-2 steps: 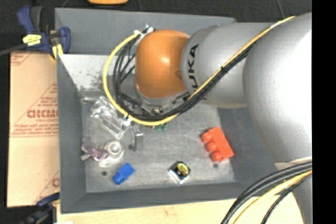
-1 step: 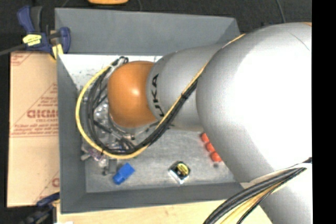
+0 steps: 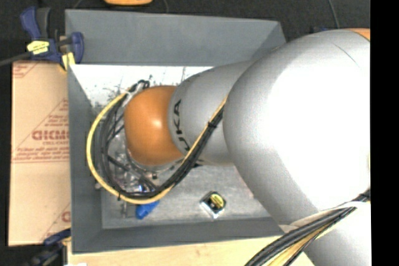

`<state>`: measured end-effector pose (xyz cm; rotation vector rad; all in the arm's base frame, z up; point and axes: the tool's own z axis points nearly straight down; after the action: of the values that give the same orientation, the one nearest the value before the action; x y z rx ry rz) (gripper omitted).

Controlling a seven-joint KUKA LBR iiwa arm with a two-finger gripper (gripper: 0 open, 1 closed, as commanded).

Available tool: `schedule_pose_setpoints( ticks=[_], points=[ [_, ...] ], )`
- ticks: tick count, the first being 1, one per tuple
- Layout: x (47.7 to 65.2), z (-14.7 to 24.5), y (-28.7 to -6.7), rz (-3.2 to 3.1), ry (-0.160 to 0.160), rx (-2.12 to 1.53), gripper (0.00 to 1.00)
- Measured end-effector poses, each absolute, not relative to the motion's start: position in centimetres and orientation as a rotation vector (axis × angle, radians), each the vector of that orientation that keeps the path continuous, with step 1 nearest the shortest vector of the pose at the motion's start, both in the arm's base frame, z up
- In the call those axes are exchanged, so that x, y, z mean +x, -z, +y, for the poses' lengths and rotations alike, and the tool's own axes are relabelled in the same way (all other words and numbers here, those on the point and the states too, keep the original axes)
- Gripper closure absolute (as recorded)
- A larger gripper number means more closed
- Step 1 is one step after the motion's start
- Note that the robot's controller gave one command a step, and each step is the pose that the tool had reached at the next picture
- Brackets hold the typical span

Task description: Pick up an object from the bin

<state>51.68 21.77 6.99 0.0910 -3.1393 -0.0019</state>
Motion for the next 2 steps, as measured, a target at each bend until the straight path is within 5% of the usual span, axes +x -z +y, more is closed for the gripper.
schedule_pose_setpoints(
  ticks=[1,2],
  points=[
    [55.7,19.3,-7.0,-3.112,0.001,-0.438,0.0],
    [52.7,24.0,-7.0,-3.112,0.004,-0.428,0.0]
  ],
)
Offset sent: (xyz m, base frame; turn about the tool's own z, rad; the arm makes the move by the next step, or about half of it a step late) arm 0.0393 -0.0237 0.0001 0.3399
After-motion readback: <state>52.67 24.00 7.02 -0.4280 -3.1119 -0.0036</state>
